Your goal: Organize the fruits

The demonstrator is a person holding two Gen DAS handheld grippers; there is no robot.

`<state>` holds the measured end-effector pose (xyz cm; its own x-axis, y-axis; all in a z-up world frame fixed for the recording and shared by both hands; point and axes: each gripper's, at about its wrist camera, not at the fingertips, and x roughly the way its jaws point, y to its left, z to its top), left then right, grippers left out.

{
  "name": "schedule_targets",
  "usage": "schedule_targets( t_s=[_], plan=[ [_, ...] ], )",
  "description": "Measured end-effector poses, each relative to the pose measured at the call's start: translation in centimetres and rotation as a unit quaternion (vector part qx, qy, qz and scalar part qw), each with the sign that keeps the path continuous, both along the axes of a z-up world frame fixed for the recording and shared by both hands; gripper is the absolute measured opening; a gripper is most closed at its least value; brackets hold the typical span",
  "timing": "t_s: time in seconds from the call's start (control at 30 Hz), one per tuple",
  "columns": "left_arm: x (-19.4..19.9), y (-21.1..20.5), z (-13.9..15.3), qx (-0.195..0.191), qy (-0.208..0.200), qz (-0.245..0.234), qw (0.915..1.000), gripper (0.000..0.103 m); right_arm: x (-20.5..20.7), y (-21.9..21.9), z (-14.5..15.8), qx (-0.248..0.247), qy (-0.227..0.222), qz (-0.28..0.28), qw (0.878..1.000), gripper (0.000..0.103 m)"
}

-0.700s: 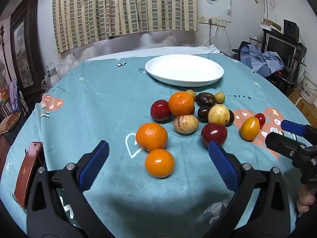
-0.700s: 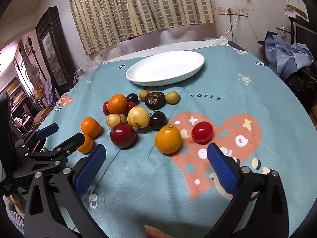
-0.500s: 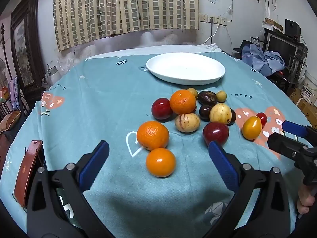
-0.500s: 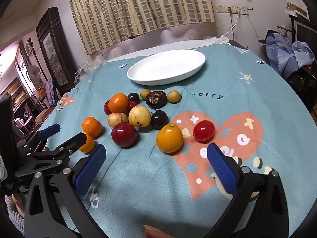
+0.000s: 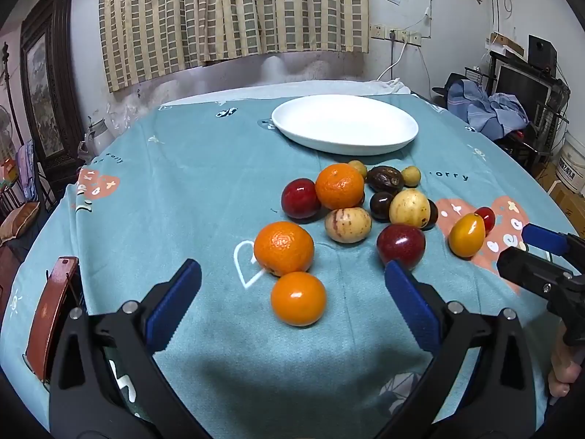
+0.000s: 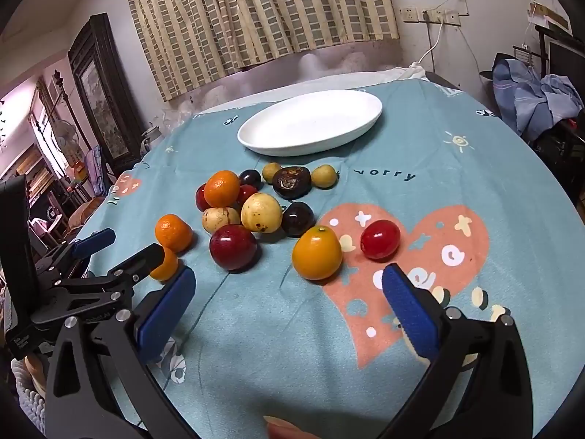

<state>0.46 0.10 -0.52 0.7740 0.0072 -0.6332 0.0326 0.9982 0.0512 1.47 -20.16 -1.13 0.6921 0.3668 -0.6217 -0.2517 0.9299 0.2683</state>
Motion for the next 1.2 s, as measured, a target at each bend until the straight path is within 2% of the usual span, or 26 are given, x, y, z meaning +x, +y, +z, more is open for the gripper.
schedule_targets(
  t_s=[1.2],
  plan=[
    [0.14, 0.04, -0.36, 0.0, 0.004, 0.0, 1.0, 0.101, -0.05, -0.11, 0.06, 0.012, 0.007, 0.005, 1.0, 0.102]
  ],
)
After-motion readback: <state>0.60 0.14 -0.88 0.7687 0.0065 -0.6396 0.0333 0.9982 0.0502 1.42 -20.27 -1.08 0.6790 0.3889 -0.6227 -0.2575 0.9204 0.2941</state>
